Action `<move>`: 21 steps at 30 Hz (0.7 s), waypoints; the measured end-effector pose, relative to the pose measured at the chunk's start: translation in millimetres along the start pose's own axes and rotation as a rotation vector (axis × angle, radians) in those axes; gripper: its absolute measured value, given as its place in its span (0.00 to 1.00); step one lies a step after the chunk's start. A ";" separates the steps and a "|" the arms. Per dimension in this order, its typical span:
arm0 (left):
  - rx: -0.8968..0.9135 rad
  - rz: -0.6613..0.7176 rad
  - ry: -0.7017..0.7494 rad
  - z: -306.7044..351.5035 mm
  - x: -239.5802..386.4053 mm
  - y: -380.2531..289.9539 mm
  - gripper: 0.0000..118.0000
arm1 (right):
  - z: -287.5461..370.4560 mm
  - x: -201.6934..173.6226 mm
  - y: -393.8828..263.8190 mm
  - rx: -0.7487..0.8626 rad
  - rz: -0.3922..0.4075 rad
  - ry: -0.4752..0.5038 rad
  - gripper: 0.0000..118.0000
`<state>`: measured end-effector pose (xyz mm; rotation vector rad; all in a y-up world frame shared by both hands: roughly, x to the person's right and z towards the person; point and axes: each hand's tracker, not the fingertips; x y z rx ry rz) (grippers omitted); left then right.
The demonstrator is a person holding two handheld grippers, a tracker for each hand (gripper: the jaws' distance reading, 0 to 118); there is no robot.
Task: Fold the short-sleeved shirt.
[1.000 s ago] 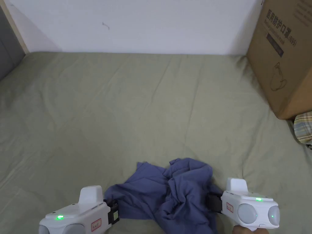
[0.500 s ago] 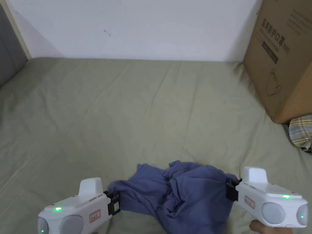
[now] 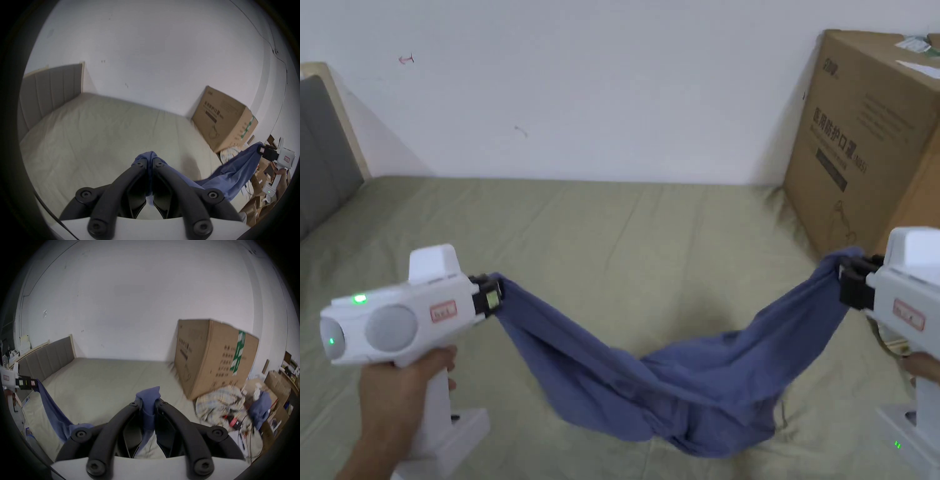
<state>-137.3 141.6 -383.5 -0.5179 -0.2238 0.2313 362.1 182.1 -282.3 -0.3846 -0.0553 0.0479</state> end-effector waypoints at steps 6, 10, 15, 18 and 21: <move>0.092 -0.028 0.050 -12.9 2.4 95.1 0.03 | -13.9 17.1 75.7 0.092 0.002 -0.026 0.09; 0.145 -0.036 0.082 -23.9 1.7 159.3 0.03 | -30.2 29.1 118.9 0.147 0.013 -0.055 0.09; 0.209 -0.044 0.125 -46.2 10.9 227.7 0.03 | -58.8 42.7 157.5 0.193 0.029 -0.094 0.09; 0.226 -0.028 0.136 -64.0 10.1 252.8 0.03 | -76.7 43.6 168.0 0.204 0.020 -0.094 0.09; 0.248 -0.040 0.163 -84.5 10.8 266.8 0.03 | -98.8 37.4 166.3 0.201 0.030 -0.096 0.09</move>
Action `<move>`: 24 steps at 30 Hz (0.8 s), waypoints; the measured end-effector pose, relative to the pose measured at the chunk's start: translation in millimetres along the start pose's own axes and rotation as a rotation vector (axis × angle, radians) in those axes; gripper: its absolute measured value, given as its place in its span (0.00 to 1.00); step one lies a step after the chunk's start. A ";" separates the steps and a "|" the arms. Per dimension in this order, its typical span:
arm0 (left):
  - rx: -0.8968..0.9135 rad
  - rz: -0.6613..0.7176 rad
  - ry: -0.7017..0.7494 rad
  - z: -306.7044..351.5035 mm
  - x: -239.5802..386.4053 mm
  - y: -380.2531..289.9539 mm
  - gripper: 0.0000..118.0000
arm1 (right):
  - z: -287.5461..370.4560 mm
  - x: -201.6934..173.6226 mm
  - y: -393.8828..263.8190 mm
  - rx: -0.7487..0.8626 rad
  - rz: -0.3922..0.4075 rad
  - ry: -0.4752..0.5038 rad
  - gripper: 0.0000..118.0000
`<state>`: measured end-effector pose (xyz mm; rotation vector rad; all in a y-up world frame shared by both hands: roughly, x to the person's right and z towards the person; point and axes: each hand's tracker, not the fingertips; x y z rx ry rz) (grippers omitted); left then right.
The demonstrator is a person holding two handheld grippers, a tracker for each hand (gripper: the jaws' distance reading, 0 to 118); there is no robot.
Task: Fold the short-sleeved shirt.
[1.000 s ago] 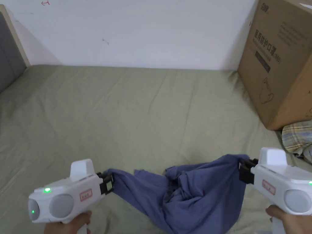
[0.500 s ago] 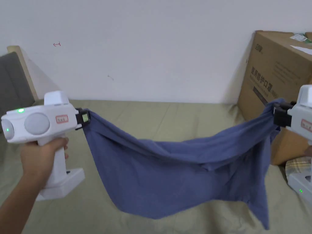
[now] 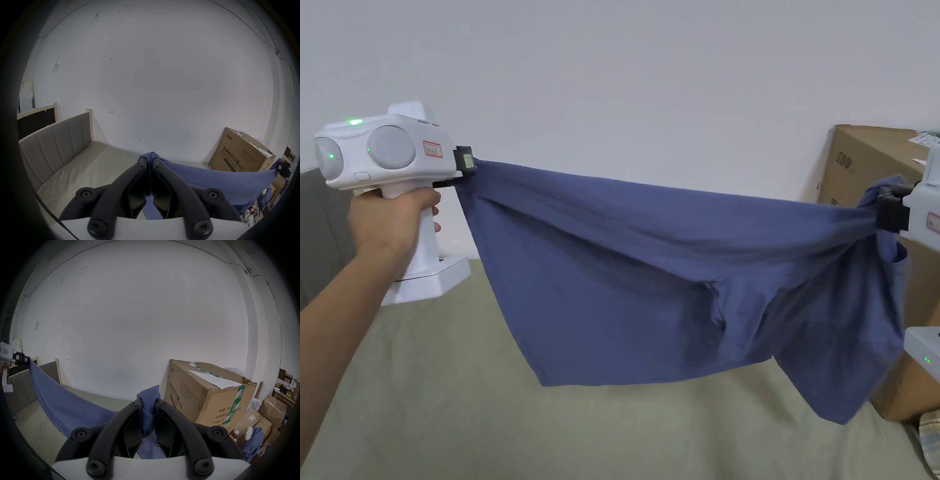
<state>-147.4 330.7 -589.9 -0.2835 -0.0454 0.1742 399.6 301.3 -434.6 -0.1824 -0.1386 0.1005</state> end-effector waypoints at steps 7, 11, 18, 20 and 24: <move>-0.039 -0.063 0.049 -31.4 2.4 -34.7 0.03 | -47.6 -18.3 -53.3 -0.070 -0.032 0.014 0.09; -0.113 -0.090 0.081 -65.6 -9.8 -77.2 0.03 | -68.9 -29.3 -101.6 -0.134 -0.042 0.032 0.09; -0.260 -0.084 0.120 -68.6 -37.1 -172.9 0.03 | -77.5 -49.3 -184.0 -0.257 -0.091 0.043 0.09; -0.305 -0.077 0.122 -64.6 -42.3 -199.0 0.03 | -74.4 -54.9 -207.1 -0.287 -0.095 0.039 0.09; -0.364 -0.084 0.124 -45.7 -52.6 -243.7 0.03 | -47.9 -68.0 -240.9 -0.349 -0.111 0.046 0.09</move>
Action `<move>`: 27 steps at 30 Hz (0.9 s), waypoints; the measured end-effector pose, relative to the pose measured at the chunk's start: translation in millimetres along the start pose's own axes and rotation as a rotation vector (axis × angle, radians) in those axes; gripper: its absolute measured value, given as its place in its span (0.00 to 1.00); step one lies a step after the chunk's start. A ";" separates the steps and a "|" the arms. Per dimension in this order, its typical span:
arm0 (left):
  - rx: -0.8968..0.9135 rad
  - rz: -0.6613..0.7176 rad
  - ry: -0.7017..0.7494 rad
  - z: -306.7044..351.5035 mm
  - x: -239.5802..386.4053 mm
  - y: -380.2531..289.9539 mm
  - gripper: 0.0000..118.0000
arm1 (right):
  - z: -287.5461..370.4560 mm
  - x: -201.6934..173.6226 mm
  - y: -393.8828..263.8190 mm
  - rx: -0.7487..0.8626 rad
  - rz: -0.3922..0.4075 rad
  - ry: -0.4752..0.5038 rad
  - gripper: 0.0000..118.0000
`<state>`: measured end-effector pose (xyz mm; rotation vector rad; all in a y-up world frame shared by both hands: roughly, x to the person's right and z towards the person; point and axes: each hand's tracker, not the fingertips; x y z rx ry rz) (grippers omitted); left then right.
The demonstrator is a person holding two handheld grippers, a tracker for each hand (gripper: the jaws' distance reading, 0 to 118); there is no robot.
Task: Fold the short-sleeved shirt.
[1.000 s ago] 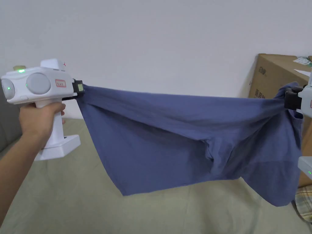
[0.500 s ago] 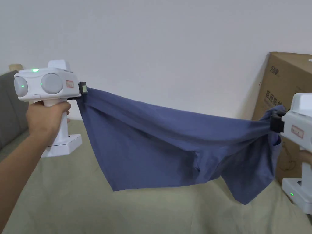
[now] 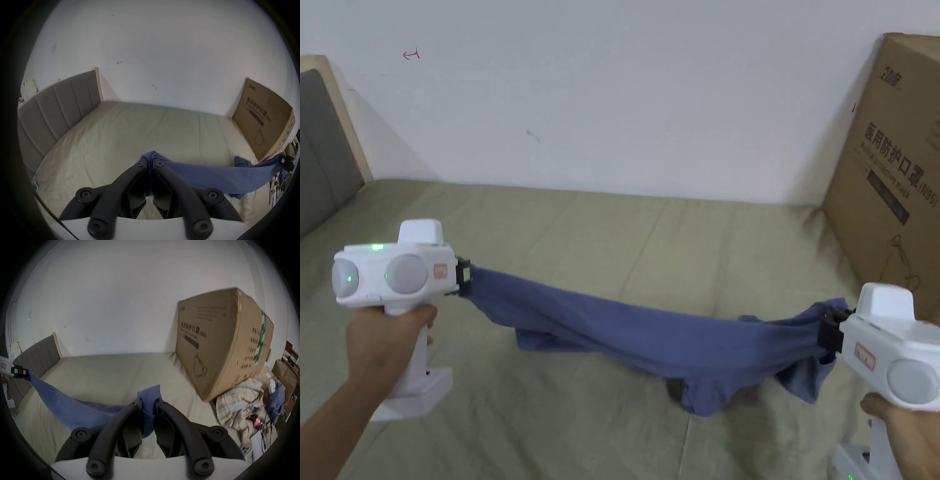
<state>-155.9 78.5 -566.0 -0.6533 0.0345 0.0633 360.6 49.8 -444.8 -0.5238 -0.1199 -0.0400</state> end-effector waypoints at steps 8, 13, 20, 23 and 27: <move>-0.075 -0.029 0.000 49.0 -34.8 -113.5 0.03 | 63.9 6.5 -100.5 -0.085 -0.035 -0.013 0.09; -0.142 -0.068 0.019 92.0 -48.8 -175.4 0.03 | 105.0 5.5 -148.4 -0.153 -0.033 -0.033 0.09; -0.201 -0.078 0.027 147.8 -67.5 -236.0 0.03 | 164.0 7.3 -197.9 -0.212 -0.084 -0.046 0.09; -0.214 -0.054 0.031 171.4 -77.7 -255.1 0.03 | 183.8 10.1 -213.8 -0.235 -0.099 -0.049 0.09; -0.240 -0.054 0.043 184.1 -94.4 -286.5 0.03 | 201.3 11.0 -236.0 -0.281 -0.089 -0.049 0.09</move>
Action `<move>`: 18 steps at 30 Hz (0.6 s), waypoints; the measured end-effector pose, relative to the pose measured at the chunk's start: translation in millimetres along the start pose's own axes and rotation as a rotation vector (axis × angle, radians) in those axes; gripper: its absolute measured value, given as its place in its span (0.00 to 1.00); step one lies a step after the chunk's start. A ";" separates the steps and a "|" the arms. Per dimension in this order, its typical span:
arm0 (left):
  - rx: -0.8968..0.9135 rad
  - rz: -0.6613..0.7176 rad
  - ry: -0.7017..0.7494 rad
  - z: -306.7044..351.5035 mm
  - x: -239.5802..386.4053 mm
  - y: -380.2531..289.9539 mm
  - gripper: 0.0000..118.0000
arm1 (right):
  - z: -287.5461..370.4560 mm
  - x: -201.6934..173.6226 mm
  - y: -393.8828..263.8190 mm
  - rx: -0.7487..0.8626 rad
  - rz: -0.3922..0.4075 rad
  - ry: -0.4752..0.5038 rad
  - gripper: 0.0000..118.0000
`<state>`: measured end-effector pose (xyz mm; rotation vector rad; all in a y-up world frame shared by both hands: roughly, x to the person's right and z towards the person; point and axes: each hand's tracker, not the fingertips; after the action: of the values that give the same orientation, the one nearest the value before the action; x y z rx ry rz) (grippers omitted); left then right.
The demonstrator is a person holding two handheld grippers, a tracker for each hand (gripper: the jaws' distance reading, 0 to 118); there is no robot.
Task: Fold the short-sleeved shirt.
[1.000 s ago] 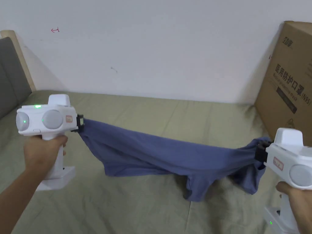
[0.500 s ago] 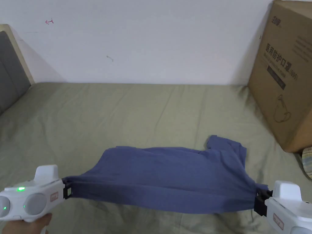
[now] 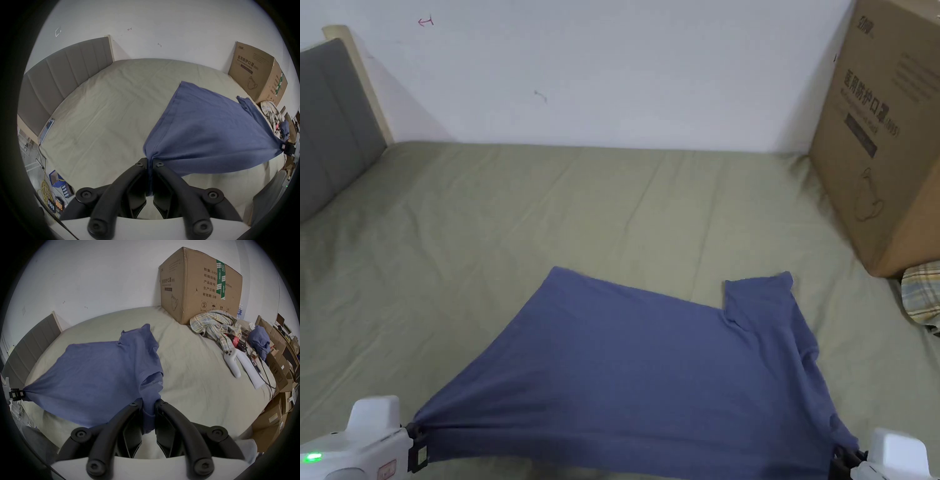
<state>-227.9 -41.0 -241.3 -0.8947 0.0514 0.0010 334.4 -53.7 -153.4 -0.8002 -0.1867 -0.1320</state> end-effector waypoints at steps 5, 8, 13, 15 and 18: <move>-0.094 -0.033 0.030 -6.8 3.6 -30.6 0.03 | -12.9 -3.5 -28.4 -0.136 0.025 -0.032 0.09; -0.151 -0.055 0.054 -22.6 6.5 -38.0 0.03 | -29.4 -4.0 -43.1 -0.205 0.029 -0.045 0.09; -0.257 -0.025 0.058 -46.9 7.2 -47.3 0.03 | -39.9 -3.9 -49.8 -0.230 0.024 -0.053 0.09; -0.255 -0.034 0.070 -47.7 11.1 -44.0 0.03 | -28.9 -11.5 -43.5 -0.228 0.020 -0.054 0.09; -0.264 -0.038 0.068 -34.3 18.6 -32.9 0.18 | -14.4 -12.7 -29.5 -0.209 0.004 -0.046 0.18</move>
<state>-210.0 -88.6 -237.9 -1.1596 0.0994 -0.0589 318.2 -83.8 -145.3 -1.0123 -0.2166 -0.1305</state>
